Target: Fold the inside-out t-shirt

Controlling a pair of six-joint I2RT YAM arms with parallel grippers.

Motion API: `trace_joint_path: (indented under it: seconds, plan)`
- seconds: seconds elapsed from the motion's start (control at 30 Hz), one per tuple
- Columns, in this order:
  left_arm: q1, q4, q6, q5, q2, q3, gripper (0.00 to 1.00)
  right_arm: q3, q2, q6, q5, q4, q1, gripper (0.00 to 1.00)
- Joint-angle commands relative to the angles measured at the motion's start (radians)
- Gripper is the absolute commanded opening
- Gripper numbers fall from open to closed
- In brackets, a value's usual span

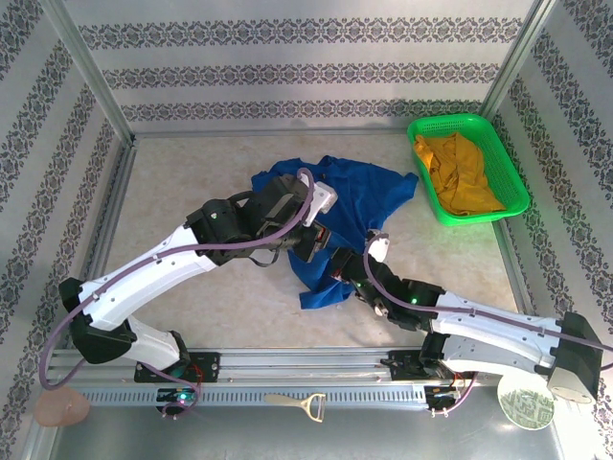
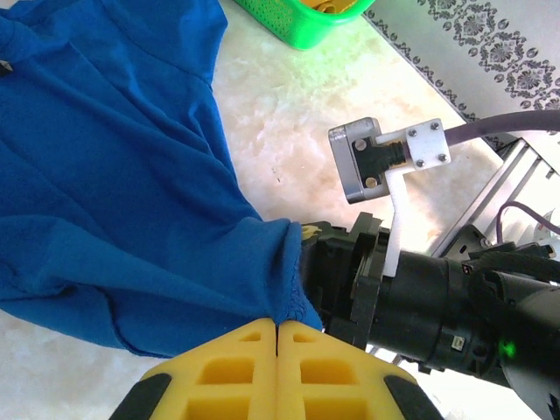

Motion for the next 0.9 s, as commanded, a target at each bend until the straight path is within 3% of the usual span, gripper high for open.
trace_joint_path:
  seconds: [0.0,0.3,0.7,0.87]
  plan:
    - [0.001,-0.052,-0.004,0.013,-0.014,0.004,0.00,-0.022,-0.043,0.020,0.031,-0.037,-0.014,0.00]
    - [0.001,-0.087,0.021,0.040,-0.021,0.010,0.00,-0.035,-0.126,0.005,0.032,-0.076,-0.058,0.00]
    - [0.004,-0.108,0.055,0.009,-0.016,0.001,0.00,0.091,-0.120,-0.124,-0.096,-0.010,-0.029,0.00]
    - [0.017,-0.102,0.057,0.009,-0.014,-0.005,0.00,0.111,-0.146,-0.136,-0.057,-0.070,0.000,0.09]
